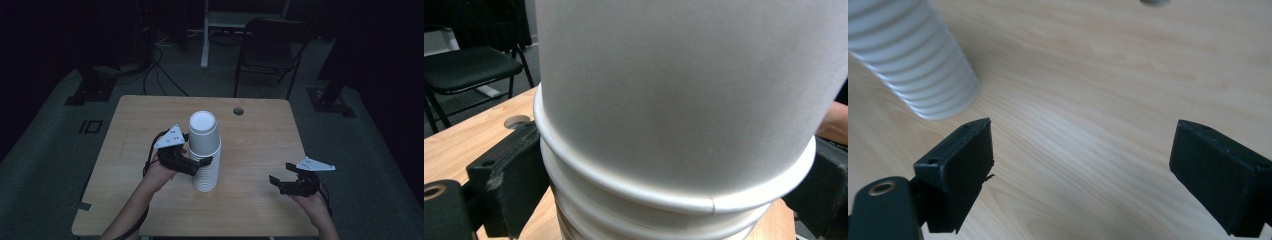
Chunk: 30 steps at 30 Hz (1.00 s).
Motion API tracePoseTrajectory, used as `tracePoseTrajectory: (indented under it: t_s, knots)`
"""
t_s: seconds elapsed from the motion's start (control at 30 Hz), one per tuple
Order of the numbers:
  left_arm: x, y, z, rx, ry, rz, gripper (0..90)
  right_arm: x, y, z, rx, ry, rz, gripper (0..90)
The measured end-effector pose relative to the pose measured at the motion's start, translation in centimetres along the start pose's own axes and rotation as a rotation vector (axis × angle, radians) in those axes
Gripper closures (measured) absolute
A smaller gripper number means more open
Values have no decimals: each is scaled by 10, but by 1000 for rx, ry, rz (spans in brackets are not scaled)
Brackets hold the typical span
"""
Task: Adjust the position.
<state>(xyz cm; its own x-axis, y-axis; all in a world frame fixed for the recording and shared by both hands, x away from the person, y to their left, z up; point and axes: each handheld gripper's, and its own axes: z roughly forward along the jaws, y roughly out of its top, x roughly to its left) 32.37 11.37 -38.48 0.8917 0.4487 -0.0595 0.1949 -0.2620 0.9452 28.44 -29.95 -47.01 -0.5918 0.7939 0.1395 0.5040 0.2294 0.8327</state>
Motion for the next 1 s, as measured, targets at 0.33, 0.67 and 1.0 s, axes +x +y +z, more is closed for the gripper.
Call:
tracePoseTrajectory:
  t_s: [0.33, 0.67, 1.0]
  knots:
    - [0, 1, 0, 6, -2, -1, 53, 18, 33, -8, -42, 50, -60, 102]
    - [1, 0, 0, 3, -6, -3, 53, 29, 65, -14, -93, 96, -104, 106]
    - [1, -1, 0, -2, -6, -1, 53, 42, 87, -12, -116, 124, -158, 110]
